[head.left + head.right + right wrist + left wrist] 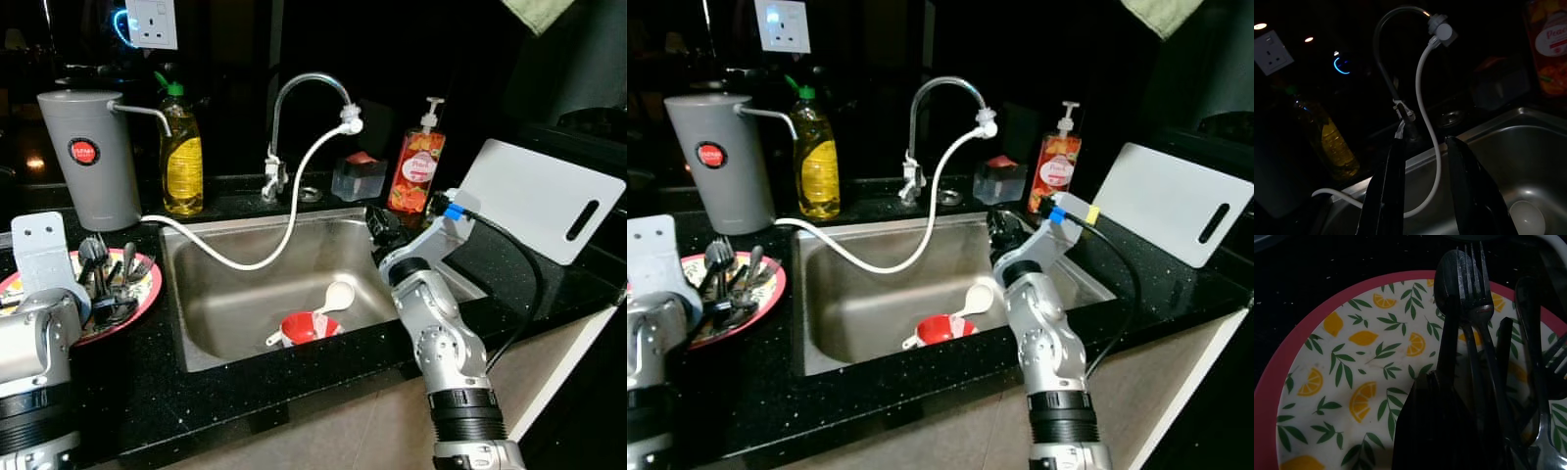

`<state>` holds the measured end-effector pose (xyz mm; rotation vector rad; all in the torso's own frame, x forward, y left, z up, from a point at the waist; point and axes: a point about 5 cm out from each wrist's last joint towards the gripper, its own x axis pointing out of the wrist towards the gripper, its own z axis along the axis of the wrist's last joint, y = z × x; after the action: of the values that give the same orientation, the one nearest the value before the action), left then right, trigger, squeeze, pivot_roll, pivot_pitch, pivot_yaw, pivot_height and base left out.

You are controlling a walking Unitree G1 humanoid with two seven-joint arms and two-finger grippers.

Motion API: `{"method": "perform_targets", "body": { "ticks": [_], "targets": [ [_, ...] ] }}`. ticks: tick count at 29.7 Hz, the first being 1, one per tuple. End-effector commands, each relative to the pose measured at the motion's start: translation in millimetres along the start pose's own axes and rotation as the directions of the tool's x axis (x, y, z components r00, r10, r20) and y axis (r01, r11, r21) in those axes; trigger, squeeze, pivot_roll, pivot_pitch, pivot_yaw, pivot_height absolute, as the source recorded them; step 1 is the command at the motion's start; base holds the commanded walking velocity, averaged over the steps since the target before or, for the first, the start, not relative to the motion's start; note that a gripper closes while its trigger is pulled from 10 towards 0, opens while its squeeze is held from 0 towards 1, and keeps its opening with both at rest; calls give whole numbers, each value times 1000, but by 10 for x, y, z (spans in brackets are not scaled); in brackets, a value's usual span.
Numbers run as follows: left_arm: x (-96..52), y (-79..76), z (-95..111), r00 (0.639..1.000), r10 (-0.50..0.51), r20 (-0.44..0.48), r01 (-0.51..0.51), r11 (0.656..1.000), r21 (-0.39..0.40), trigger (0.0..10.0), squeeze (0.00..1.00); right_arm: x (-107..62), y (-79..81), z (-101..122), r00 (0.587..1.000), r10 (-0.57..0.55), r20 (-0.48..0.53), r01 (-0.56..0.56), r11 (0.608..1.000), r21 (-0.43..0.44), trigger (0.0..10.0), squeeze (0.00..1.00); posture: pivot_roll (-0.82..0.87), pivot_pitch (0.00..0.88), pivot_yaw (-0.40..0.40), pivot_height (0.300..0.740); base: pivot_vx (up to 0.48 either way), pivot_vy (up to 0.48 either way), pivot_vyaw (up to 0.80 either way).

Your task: Kitchen organization

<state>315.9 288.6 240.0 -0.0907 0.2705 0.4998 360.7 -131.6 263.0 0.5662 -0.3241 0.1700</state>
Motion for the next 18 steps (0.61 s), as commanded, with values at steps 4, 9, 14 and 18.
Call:
{"method": "perform_targets", "body": {
  "ticks": [4, 9, 14, 18],
  "targets": [
    [44, -10, -141, 998, 8, -55, -8, 1000, 12, 10000, 0, -14, -49, -38, 1000, -21, -21, 21, 1000, 1, 10000, 0, -31, 0, -89, 740, 0, 0, 0],
    [40, 13, -85, 999, 32, -31, -32, 999, 8, 10000, 988, -12, -50, -39, 1000, -21, -21, 21, 1000, 3, 10000, 0, -31, 0, -89, 740, 0, 0, 0],
    [45, 25, -100, 998, 34, -45, -34, 999, 3, 10000, 0, -11, -54, -40, 999, -23, -22, 23, 1000, 6, 10000, 0, -31, 0, -89, 740, 0, 0, 0],
    [55, 22, -161, 997, 28, -72, -29, 1000, -9, 10000, 0, -11, -56, -42, 999, -24, -23, 24, 1000, 7, 10000, 0, -32, 0, -89, 740, 0, 0, 0]
  ]
}}
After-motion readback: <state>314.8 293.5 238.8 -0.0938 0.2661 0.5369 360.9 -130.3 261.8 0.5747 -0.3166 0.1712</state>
